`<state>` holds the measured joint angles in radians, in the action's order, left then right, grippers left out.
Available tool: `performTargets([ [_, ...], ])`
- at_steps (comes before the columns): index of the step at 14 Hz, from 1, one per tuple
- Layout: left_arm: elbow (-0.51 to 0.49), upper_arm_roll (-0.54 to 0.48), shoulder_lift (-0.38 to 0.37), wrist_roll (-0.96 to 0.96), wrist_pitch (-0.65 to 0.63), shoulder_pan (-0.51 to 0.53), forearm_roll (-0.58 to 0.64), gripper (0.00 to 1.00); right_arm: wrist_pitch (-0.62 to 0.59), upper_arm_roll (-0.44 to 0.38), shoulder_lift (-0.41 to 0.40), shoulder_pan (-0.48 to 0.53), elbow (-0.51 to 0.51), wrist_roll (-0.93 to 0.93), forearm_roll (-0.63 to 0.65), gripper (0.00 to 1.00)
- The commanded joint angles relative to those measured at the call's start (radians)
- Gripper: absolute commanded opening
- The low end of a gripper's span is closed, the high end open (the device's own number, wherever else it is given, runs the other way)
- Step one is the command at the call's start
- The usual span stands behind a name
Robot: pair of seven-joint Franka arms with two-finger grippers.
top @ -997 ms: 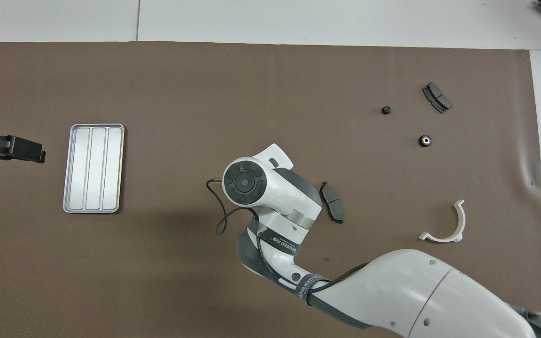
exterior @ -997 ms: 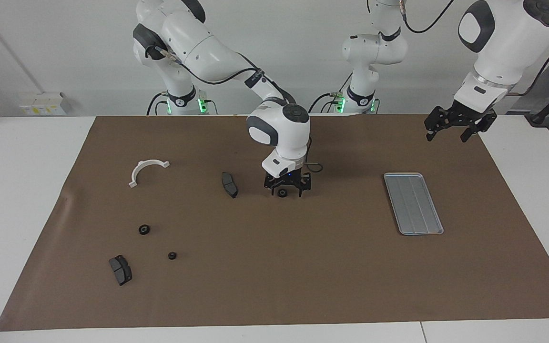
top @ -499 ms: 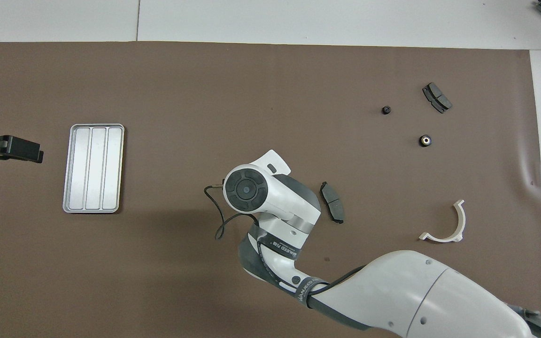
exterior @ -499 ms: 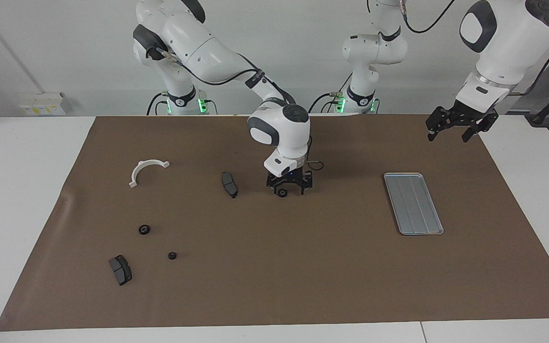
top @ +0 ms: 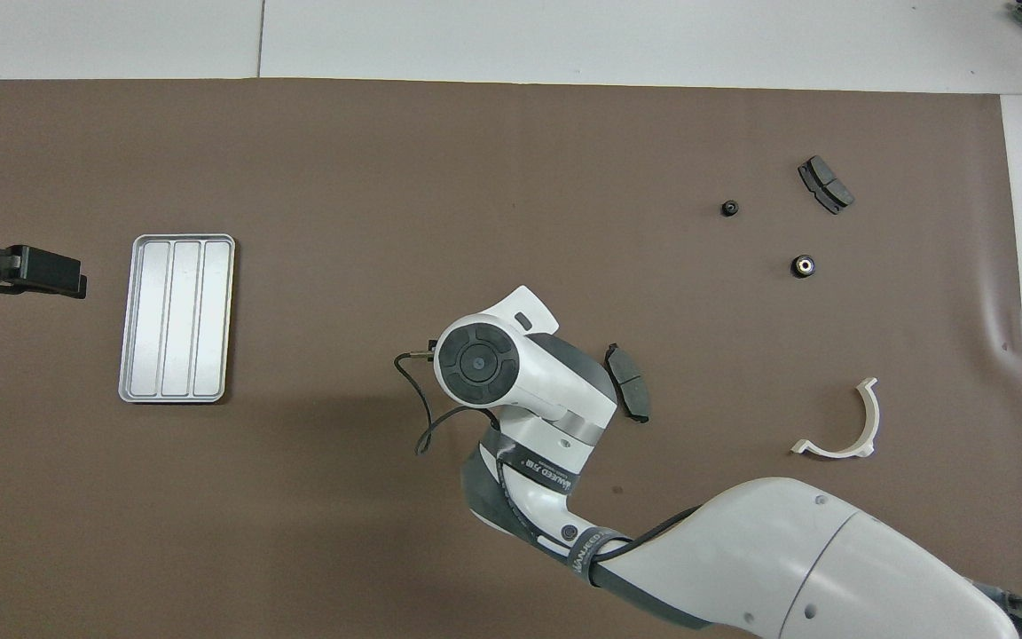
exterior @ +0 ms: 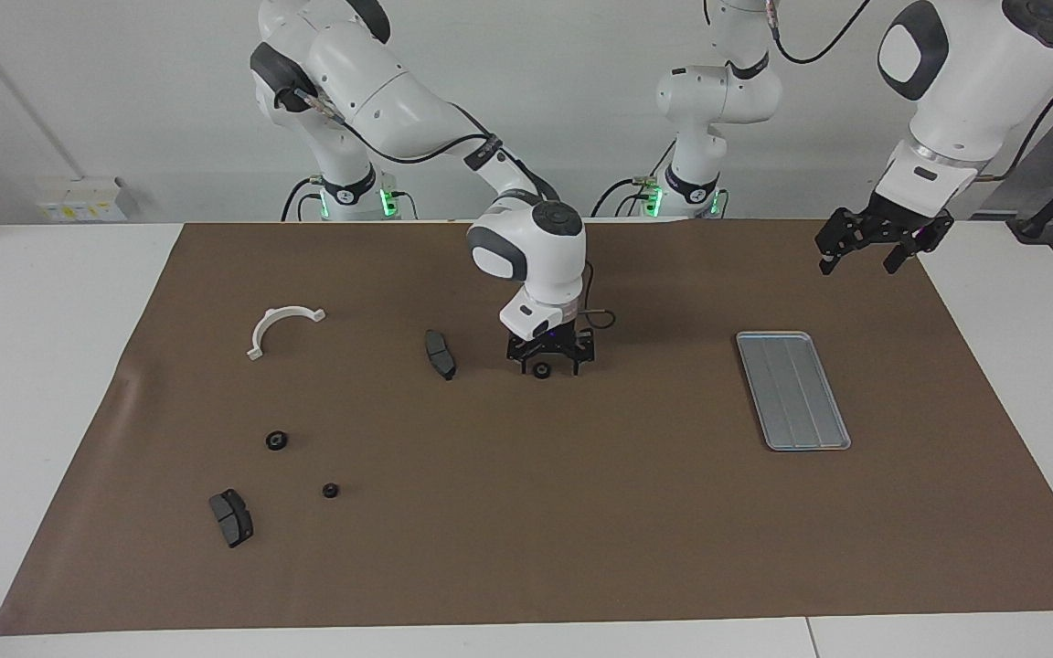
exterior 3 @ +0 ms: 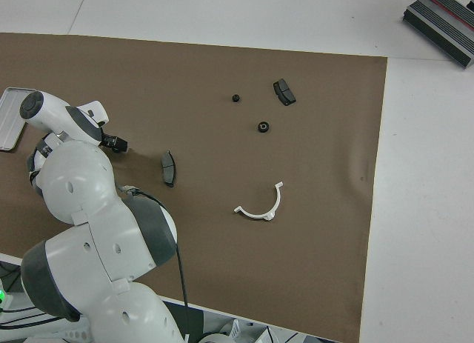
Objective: Place bearing gear from tray to pile
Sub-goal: 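Lower the right gripper onto the center gear and grasp it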
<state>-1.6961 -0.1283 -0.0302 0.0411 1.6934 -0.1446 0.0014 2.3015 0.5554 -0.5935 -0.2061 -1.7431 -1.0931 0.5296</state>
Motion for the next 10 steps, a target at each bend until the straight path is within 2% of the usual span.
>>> performTargets([
  [1, -0.016, -0.004, -0.016, -0.026, 0.005, -0.006, 0.023, 1.00, 0.029, 0.015, 0.034, 0.027, -0.058, -0.016, 0.020, 0.83],
  [4, -0.016, -0.010, -0.019, -0.027, 0.002, 0.008, 0.023, 1.00, 0.055, 0.015, 0.032, 0.027, -0.058, -0.021, 0.018, 0.66],
  [6, -0.016, -0.010, -0.019, -0.026, 0.002, 0.007, 0.023, 1.00, 0.055, 0.015, 0.032, 0.027, -0.058, -0.022, 0.018, 0.62],
  [8, -0.016, -0.008, -0.019, -0.026, 0.002, 0.000, 0.023, 1.00, 0.055, 0.015, 0.032, 0.028, -0.058, -0.022, 0.018, 0.55],
  [10, -0.016, -0.008, -0.019, -0.026, 0.002, 0.000, 0.023, 1.00, 0.052, 0.015, 0.032, 0.027, -0.059, -0.021, 0.018, 0.55],
])
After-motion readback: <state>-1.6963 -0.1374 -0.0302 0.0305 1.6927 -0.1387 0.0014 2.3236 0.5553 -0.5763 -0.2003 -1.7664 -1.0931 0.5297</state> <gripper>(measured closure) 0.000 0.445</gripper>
